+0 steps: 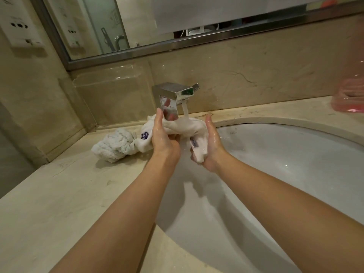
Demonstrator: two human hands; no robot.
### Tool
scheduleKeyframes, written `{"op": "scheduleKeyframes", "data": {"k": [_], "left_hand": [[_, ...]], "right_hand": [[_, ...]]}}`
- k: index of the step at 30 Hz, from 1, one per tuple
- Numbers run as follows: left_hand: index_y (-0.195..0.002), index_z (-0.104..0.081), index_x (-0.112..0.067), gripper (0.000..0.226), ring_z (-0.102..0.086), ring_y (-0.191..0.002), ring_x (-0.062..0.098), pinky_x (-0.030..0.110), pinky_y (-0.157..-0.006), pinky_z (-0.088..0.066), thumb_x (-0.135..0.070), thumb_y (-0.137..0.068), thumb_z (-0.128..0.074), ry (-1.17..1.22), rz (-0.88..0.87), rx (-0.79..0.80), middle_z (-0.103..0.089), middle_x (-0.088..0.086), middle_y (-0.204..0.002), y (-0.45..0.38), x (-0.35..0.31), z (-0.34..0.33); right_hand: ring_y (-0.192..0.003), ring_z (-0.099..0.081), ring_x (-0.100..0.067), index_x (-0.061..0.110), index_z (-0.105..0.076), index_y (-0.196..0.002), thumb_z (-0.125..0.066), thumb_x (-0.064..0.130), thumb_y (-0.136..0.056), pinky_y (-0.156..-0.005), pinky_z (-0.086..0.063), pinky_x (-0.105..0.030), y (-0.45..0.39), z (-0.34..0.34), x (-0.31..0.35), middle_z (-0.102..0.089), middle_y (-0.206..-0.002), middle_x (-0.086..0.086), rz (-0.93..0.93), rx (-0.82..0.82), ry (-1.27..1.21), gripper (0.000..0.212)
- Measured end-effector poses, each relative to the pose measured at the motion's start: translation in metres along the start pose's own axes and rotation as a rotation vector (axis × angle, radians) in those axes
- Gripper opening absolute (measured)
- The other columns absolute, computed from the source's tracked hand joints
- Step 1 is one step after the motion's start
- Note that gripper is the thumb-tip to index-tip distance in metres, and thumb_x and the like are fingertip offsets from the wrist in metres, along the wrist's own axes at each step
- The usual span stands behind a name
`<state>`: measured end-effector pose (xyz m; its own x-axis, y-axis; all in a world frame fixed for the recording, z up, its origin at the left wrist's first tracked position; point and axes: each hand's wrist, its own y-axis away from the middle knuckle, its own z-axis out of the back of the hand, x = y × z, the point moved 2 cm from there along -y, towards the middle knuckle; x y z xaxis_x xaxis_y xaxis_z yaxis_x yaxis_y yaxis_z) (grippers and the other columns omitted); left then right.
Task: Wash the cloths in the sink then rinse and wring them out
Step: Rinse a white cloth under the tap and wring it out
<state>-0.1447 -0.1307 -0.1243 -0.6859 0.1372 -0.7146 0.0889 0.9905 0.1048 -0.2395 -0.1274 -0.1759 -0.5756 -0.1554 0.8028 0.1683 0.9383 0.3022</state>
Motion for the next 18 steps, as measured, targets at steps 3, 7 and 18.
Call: {"op": "scheduleKeyframes", "data": {"k": [3,7,18], "left_hand": [[-0.11,-0.061,-0.009,0.041,-0.062,-0.107,0.023,0.039,-0.098,-0.047,-0.041,-0.086,-0.066,0.037,-0.016,0.001,-0.065,0.01,-0.121,-0.005,-0.001,0.004],[-0.087,-0.062,-0.009,0.023,-0.066,-0.089,0.019,0.039,-0.09,-0.054,-0.027,-0.083,-0.074,0.059,-0.035,-0.135,-0.067,0.003,-0.082,-0.004,-0.005,0.008],[-0.097,-0.061,-0.004,0.031,-0.064,-0.08,0.017,0.034,-0.086,-0.052,-0.034,-0.09,-0.064,-0.15,-0.008,-0.137,-0.07,0.009,-0.098,-0.007,0.001,0.007]], "right_hand": [[-0.054,-0.044,-0.013,0.01,-0.065,-0.102,-0.057,0.082,-0.067,-0.045,-0.037,-0.019,0.007,-0.004,0.002,-0.055,-0.072,-0.004,-0.013,-0.057,0.045,0.081],[-0.046,-0.046,-0.015,0.019,-0.065,-0.092,-0.059,0.061,-0.086,-0.044,-0.035,-0.021,0.015,-0.012,0.002,-0.06,-0.068,-0.003,0.014,-0.123,0.144,0.043],[-0.064,-0.06,-0.021,0.013,-0.062,-0.086,-0.059,0.033,-0.091,-0.051,-0.046,-0.028,0.011,-0.009,0.01,-0.067,-0.086,-0.009,0.189,-0.386,0.189,0.021]]}}
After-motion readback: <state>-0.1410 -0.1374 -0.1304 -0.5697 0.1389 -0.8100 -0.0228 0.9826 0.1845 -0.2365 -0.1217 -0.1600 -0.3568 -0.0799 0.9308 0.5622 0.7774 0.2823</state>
